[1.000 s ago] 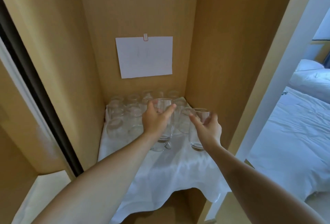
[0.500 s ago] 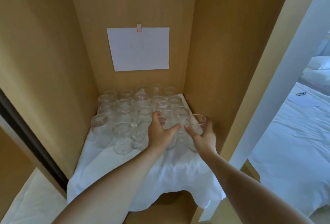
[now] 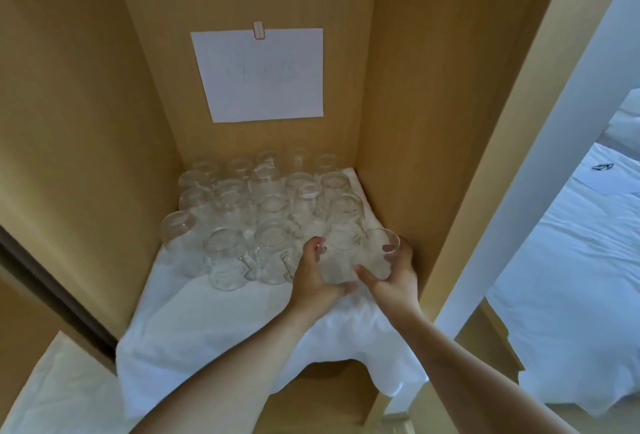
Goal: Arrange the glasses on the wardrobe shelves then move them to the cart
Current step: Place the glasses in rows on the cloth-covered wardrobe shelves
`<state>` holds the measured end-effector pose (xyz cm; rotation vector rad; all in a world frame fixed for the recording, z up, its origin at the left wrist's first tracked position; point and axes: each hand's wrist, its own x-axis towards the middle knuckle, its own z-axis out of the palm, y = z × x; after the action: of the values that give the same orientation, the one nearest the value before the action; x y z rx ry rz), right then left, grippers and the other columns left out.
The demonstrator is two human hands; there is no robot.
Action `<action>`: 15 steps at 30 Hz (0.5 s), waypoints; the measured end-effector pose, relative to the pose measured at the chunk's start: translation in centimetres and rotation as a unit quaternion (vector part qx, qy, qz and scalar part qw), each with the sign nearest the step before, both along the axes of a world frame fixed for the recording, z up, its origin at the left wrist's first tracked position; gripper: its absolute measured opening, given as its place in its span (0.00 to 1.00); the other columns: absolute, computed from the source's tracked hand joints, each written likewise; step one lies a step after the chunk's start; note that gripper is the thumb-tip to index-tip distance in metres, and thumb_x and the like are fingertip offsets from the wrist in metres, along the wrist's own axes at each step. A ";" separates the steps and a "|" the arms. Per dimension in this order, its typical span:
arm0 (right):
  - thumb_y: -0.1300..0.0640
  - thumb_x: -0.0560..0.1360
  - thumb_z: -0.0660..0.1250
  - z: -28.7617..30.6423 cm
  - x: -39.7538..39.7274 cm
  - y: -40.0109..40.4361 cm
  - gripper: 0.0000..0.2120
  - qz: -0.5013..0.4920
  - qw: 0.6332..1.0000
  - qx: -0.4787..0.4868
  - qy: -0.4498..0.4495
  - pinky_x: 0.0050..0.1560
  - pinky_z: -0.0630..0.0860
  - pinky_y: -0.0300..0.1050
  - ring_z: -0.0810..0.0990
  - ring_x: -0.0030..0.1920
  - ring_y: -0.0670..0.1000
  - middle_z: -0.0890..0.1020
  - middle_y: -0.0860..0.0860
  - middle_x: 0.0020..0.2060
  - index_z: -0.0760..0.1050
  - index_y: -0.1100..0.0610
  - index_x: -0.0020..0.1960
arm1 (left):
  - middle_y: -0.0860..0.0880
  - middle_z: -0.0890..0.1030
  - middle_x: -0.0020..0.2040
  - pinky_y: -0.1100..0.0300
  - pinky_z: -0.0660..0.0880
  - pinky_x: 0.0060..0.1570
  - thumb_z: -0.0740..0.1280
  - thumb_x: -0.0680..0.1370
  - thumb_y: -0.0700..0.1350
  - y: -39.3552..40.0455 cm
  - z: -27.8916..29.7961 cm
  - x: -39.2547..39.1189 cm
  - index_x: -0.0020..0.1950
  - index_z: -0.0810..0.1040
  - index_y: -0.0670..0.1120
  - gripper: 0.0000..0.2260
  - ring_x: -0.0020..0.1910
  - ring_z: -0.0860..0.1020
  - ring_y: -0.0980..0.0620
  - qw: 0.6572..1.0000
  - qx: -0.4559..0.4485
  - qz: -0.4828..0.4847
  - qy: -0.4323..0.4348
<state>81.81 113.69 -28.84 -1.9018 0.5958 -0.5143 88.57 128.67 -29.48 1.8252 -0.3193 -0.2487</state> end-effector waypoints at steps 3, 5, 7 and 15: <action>0.50 0.67 0.80 -0.4 -0.3 -0.1 0.44 0.013 1.000 -0.004 0.021 0.59 0.80 0.54 0.76 0.61 0.52 0.74 0.47 0.62 0.57 0.46 0.74 | 0.56 0.68 0.69 0.58 0.75 0.65 0.81 0.66 0.38 0.0 -1.5 0.0 0.72 0.58 0.63 0.45 0.70 0.67 0.54 0.999 0.036 -0.003 -0.005; 0.51 0.66 0.79 -0.3 -0.3 -0.2 0.45 0.019 1.000 -0.001 0.023 0.58 0.81 0.54 0.78 0.61 0.53 0.75 0.47 0.62 0.56 0.44 0.75 | 0.54 0.68 0.69 0.55 0.76 0.64 0.80 0.67 0.38 -0.1 -1.4 0.3 0.73 0.58 0.61 0.45 0.69 0.69 0.53 0.999 0.045 -0.001 0.007; 0.53 0.66 0.79 -0.2 -0.3 -0.4 0.46 0.021 1.000 0.002 0.021 0.57 0.82 0.54 0.79 0.60 0.52 0.76 0.47 0.61 0.56 0.43 0.75 | 0.53 0.69 0.68 0.64 0.76 0.56 0.81 0.67 0.40 -0.1 -1.2 0.6 0.72 0.58 0.58 0.43 0.67 0.71 0.52 0.998 0.064 0.000 0.012; 0.54 0.65 0.82 -0.8 0.1 -0.9 0.43 0.001 0.999 0.040 0.028 0.55 0.79 0.49 0.78 0.58 0.52 0.76 0.45 0.56 0.61 0.46 0.73 | 0.52 0.72 0.62 0.55 0.77 0.55 0.77 0.63 0.58 -0.8 2.6 0.5 0.73 0.60 0.52 0.44 0.61 0.74 0.50 0.993 0.095 0.072 -0.024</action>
<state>81.89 112.81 -29.67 -1.8456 0.6420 -0.4316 89.03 127.90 -26.91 2.0352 -0.2010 -0.1373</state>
